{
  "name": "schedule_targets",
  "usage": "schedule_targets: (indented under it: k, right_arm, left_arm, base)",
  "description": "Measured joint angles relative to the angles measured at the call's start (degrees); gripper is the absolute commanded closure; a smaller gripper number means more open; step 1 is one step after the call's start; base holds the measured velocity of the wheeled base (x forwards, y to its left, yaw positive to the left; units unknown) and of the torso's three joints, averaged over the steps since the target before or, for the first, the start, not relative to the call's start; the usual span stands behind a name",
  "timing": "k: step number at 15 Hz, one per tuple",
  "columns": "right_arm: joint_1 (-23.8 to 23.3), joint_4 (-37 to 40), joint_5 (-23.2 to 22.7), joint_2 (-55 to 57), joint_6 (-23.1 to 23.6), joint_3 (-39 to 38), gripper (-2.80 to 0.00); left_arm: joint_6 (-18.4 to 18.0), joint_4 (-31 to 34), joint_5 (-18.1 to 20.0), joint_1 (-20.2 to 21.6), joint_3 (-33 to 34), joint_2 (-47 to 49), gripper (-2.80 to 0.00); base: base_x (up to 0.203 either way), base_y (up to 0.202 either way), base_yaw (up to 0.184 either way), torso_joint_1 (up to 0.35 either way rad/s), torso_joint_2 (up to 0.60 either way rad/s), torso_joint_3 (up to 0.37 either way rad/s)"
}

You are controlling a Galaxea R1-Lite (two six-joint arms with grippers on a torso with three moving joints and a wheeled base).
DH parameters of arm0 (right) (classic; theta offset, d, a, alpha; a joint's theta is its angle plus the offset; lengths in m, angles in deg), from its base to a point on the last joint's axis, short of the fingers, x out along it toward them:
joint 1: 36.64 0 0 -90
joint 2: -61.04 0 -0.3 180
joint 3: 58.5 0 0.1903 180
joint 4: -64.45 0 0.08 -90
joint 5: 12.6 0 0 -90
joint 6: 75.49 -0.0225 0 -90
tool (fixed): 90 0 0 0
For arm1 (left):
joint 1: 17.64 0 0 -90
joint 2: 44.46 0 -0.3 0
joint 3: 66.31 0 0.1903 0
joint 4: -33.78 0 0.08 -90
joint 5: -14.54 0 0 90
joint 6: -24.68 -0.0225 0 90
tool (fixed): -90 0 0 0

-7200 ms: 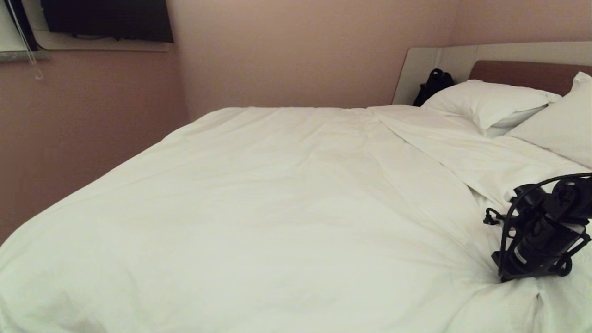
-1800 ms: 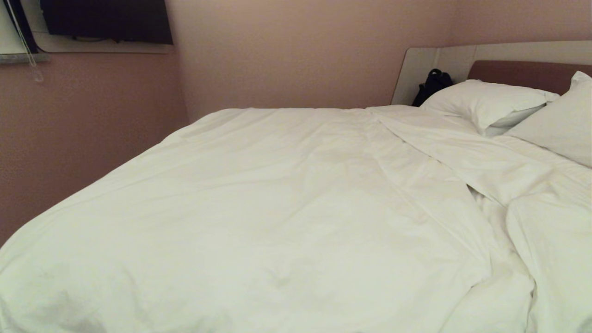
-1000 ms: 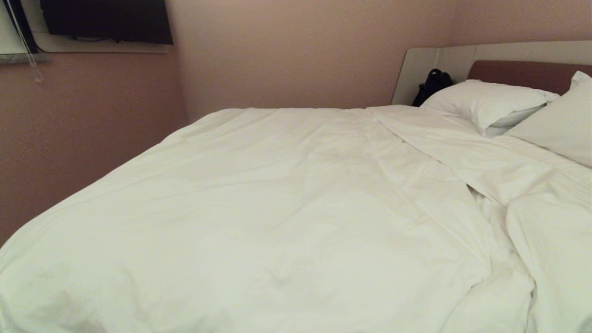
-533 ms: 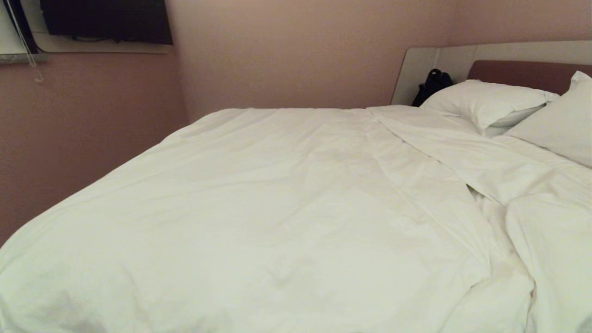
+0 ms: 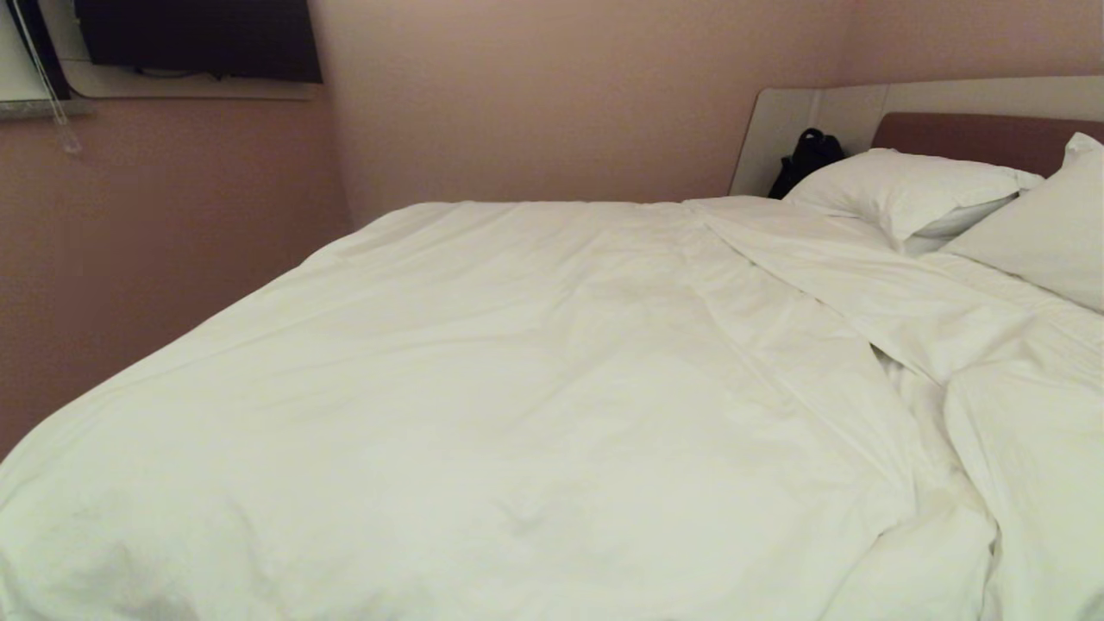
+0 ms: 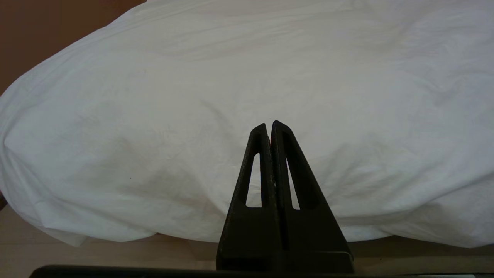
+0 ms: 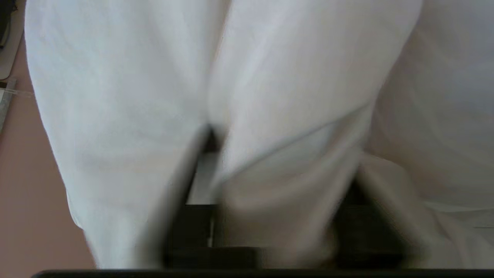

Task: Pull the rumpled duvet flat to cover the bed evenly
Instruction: Flatten the corners of the folded blanket

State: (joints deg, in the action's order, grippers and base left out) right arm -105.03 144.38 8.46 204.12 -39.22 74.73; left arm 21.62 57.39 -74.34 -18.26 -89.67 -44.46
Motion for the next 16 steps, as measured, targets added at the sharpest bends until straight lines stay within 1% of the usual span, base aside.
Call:
schedule_targets:
  k: [5,8,11,13,16]
  right_arm:
    - [-0.48,0.94,-0.07,-1.26,-0.13,0.28,0.0]
    - [-3.13,3.7,1.06,-4.0,-0.06,0.44,0.0]
    - [-6.04,5.72,4.21,-7.67,-0.02,0.48,0.0]
    - [-7.98,6.06,7.54,-10.18,-0.05,0.48,0.0]
    - [-9.69,5.8,12.77,-13.23,-0.09,0.5,0.0]
  left_arm:
    - [0.0,0.02,0.02,0.0,0.0,0.0,0.0]
    - [0.0,0.0,0.02,0.0,0.0,0.0,0.0]
    - [0.0,0.02,0.02,0.0,0.0,0.0,0.0]
    - [-0.02,0.0,0.02,0.0,0.0,0.0,0.0]
    - [0.0,0.0,0.02,0.0,0.0,0.0,0.0]
  base:
    - [0.0,0.0,0.0,0.0,0.0,0.0]
    - [0.0,0.0,0.0,0.0,0.0,0.0]
    - [0.0,0.0,0.0,0.0,0.0,0.0]
    - [0.0,0.0,0.0,0.0,0.0,0.0]
    - [0.0,0.0,0.0,0.0,0.0,0.0]
